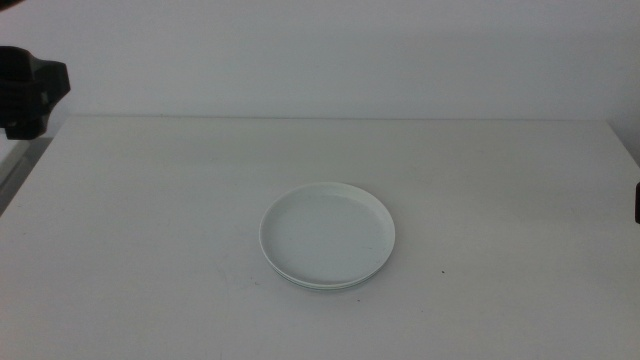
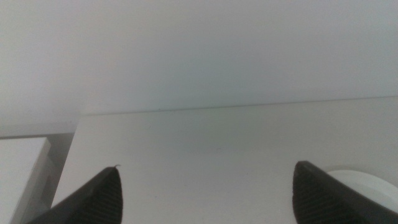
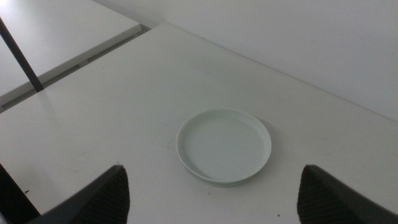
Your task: Stack the three bowls on top of each other.
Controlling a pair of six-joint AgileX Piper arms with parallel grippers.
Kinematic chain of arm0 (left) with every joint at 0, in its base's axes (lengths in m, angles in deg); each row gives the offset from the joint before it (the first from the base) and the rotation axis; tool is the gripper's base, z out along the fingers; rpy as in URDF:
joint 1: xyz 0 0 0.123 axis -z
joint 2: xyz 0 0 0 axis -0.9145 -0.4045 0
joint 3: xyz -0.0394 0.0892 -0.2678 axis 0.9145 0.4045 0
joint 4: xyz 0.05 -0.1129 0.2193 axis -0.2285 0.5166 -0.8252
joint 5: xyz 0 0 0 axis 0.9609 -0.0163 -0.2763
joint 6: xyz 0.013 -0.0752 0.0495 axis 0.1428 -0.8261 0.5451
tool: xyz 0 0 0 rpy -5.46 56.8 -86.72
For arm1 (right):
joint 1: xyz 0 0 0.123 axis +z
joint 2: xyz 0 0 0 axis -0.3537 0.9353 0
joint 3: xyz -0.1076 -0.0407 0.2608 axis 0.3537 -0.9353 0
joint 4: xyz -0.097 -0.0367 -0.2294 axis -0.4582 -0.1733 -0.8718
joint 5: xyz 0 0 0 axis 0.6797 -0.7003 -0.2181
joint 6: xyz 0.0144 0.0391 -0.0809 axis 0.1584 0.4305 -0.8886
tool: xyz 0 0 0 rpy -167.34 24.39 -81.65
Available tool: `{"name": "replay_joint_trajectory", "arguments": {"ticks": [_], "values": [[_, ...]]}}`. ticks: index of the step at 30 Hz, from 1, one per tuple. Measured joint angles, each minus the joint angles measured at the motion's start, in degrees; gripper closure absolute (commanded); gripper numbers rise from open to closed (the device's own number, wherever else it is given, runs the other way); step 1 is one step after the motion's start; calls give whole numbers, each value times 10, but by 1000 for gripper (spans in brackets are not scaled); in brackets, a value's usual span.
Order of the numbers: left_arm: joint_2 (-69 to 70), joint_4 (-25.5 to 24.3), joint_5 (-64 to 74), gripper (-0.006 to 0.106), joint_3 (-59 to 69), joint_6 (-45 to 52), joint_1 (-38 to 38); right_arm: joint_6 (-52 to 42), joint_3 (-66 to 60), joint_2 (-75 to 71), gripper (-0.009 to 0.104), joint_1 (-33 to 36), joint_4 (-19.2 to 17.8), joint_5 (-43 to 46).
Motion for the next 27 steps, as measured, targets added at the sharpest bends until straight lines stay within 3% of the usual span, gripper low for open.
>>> {"name": "replay_joint_trajectory", "arguments": {"ticks": [12,21,27], "values": [[0,-1,-2,7,0,2,0,27,-12,-2,2,-7,-22,54],[0,-1,-2,7,0,2,0,27,-147,-78,2,-176,-41,193],[0,-1,-2,7,0,2,0,77,-224,-122,2,-198,-85,307]]}}
